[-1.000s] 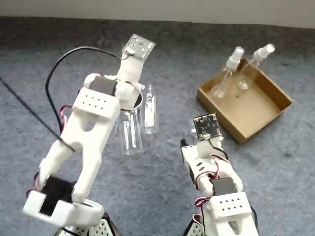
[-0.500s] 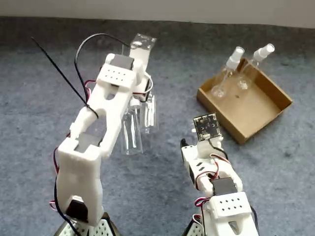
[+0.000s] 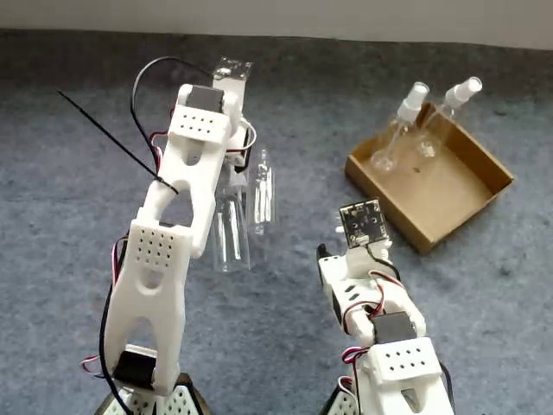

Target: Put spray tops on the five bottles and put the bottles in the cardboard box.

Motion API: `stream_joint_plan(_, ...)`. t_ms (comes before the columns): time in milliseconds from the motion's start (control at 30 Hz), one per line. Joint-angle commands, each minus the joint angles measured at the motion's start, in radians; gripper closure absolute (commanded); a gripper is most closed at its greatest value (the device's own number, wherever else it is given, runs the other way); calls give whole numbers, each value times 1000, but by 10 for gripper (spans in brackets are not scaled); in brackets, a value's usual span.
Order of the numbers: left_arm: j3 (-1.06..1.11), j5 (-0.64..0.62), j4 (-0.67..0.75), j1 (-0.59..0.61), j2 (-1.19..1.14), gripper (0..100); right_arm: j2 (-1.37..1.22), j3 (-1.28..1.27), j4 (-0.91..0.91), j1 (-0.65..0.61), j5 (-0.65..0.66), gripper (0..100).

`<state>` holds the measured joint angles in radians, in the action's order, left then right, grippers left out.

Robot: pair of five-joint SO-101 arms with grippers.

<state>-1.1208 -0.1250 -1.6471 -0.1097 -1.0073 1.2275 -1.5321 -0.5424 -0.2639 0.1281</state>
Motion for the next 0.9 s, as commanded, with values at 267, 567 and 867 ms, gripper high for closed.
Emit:
stream_joint_plan(267, -214, -11, -91, -19, -50, 880, 10, 4, 16, 8, -3, 914)
stream_joint_plan(567, -174, -11, -86, -65, -58, 880, 10, 4, 16, 8, -3, 914)
stream_joint_plan(867, -77, -9, -86, -50, -58, 880, 10, 4, 16, 8, -3, 914)
